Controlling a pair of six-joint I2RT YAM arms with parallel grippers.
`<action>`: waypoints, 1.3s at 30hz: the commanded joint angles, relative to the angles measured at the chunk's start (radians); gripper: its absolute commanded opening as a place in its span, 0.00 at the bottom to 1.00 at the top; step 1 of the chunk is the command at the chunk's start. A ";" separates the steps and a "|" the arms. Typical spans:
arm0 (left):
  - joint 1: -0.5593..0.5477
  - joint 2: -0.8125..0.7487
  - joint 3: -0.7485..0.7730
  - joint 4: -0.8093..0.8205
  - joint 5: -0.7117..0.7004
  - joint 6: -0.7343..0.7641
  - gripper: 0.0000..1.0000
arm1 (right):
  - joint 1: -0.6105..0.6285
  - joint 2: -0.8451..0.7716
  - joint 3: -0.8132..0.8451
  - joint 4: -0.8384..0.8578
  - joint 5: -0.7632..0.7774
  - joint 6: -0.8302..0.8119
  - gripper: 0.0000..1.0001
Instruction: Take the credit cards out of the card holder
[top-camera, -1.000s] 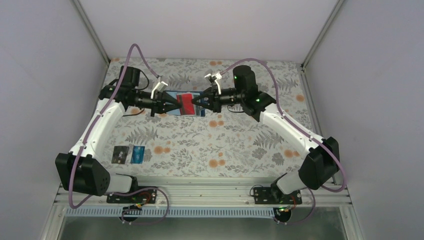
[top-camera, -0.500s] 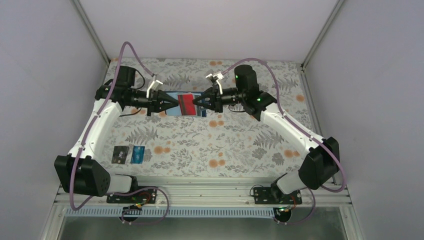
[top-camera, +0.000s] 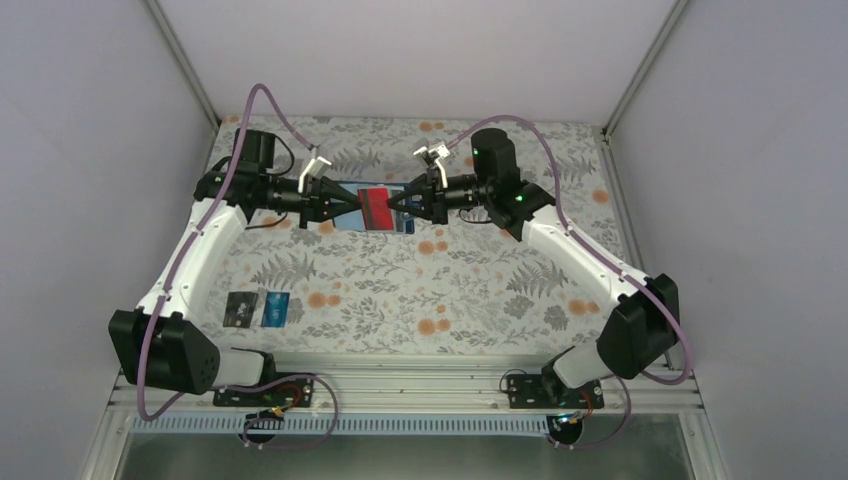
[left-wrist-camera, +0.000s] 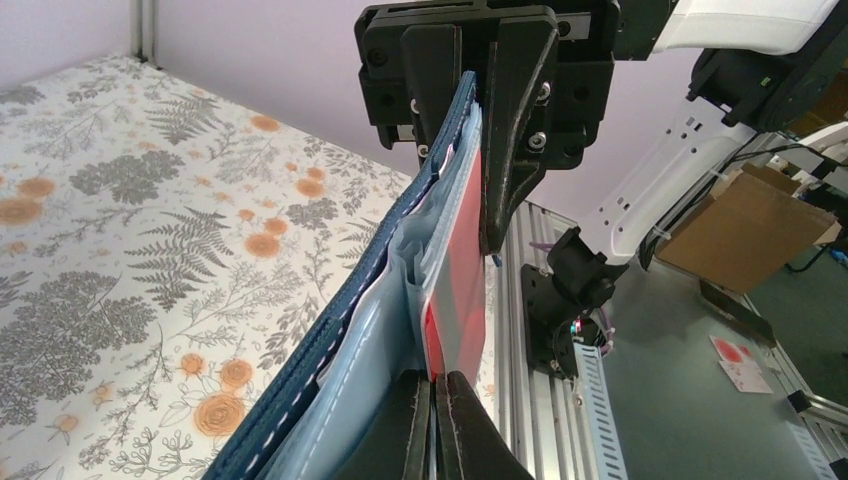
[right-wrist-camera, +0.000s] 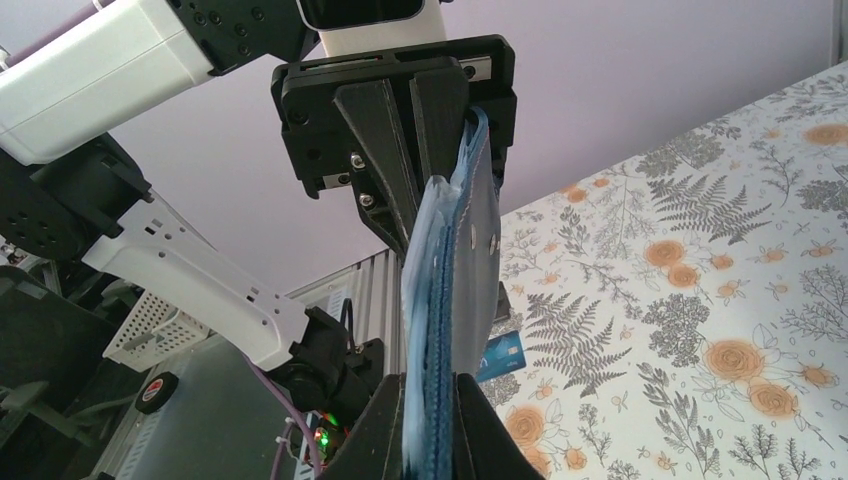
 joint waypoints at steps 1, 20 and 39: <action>-0.004 0.000 -0.008 0.022 0.003 0.017 0.02 | 0.000 -0.026 0.003 0.045 -0.067 -0.004 0.04; -0.096 0.048 0.000 0.084 0.014 -0.030 0.16 | 0.015 -0.040 -0.005 0.063 -0.118 -0.027 0.04; -0.048 0.015 0.000 -0.003 0.011 0.042 0.02 | -0.009 -0.049 -0.050 0.016 -0.044 -0.052 0.22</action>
